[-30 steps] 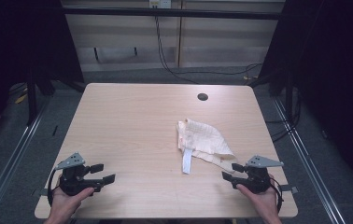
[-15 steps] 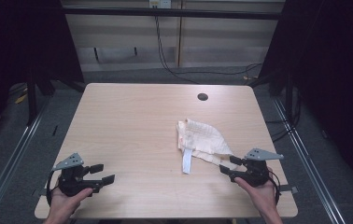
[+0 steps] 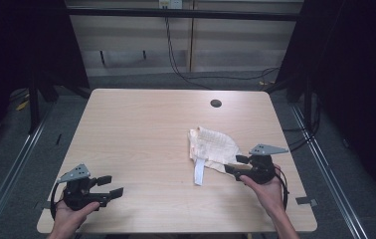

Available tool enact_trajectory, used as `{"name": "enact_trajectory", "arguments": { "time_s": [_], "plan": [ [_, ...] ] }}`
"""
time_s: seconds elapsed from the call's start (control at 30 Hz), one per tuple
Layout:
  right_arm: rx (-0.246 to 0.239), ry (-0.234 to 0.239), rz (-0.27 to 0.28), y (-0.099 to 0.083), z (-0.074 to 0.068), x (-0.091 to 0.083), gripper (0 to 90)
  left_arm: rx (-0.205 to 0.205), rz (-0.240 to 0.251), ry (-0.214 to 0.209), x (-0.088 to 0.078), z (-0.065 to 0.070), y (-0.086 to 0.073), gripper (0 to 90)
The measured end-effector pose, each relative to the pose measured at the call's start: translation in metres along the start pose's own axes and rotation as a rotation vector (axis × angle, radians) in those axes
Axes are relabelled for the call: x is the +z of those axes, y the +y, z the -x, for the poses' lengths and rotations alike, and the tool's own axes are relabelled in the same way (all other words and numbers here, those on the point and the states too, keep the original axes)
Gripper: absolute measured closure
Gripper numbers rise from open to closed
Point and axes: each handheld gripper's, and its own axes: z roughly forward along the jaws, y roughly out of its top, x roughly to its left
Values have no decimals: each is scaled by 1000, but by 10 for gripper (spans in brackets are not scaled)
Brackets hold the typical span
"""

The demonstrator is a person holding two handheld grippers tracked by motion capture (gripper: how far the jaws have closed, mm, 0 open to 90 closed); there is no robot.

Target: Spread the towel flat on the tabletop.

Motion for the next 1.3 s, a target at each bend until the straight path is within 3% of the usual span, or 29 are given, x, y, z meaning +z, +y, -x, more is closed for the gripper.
{"name": "enact_trajectory", "arguments": {
  "time_s": [0.23,0.33,0.47,0.5,0.8,1.0,1.03,1.13,1.2,1.3],
  "plan": [
    [4,-4,30,23,11,0,359,-6,0,8,1,0,0,260],
    [-19,21,-3,32,17,10,361,-4,1,8,1,0,0,258],
    [-25,9,-28,23,25,26,364,-2,5,2,0,2,1,259],
    [-34,7,-85,17,27,38,370,8,4,0,0,3,1,259],
    [-37,-10,-147,11,34,62,343,8,-1,-2,1,3,1,258],
    [-51,-48,-165,5,35,74,352,0,-2,-4,2,1,1,259],
    [-60,-56,-192,0,35,81,345,1,-3,-5,2,1,1,259],
    [-108,-96,-194,-1,29,83,355,6,-11,-9,3,2,0,259],
    [-100,-115,-198,-1,27,83,366,5,-11,-7,3,2,0,259],
    [-97,-122,-195,-1,27,82,456,6,-12,-8,3,2,0,259]
  ]
}}
